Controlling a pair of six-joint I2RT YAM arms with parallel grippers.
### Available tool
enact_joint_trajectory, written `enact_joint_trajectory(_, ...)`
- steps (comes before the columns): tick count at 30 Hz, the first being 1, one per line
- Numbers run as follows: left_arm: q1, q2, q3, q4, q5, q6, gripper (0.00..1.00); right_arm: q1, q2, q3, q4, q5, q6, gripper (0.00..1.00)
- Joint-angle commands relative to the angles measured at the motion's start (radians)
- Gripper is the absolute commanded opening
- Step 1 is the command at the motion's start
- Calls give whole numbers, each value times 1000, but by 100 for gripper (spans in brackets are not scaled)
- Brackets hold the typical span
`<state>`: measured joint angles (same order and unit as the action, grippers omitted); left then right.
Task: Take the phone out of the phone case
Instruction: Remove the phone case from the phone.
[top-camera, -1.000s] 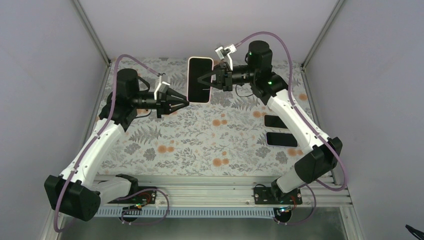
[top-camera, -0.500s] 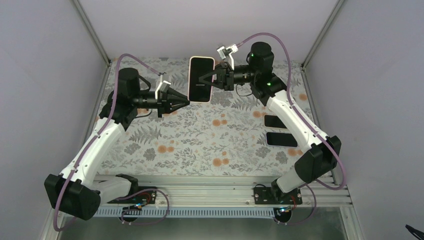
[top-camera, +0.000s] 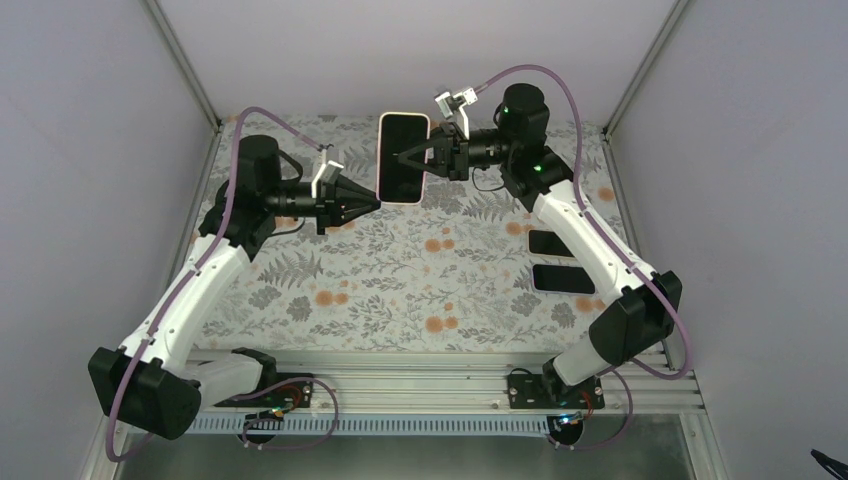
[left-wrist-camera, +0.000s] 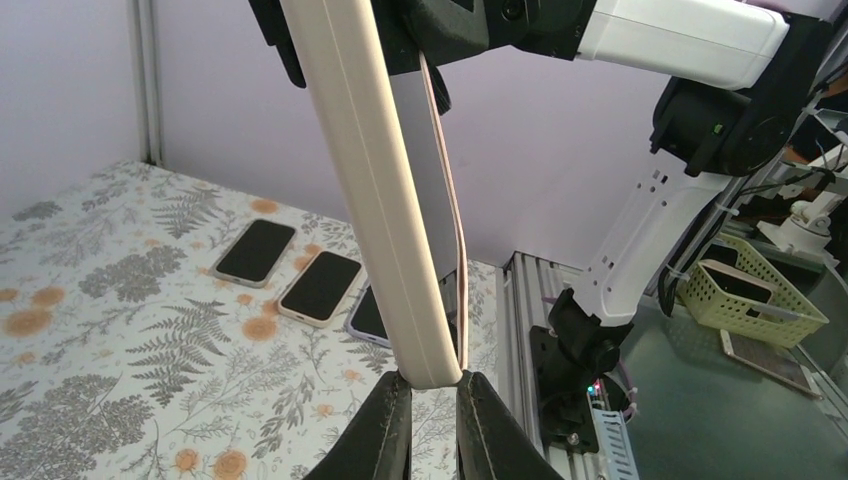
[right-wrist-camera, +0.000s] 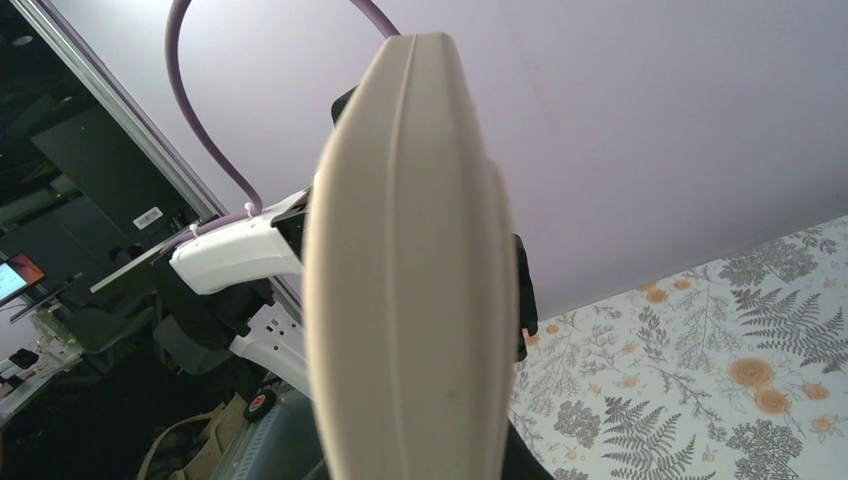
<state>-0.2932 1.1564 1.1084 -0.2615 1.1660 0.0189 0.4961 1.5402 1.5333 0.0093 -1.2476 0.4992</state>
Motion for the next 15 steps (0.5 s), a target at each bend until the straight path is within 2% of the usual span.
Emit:
enact_joint_trajectory(1, 14, 53, 11, -4, -273, 30, 10, 69, -55, 12, 43, -255, 104, 4)
enact_joint_trajectory(15, 24, 56, 3, -25, -436, 36, 9, 76, -59, 8, 35, -276, 101, 4)
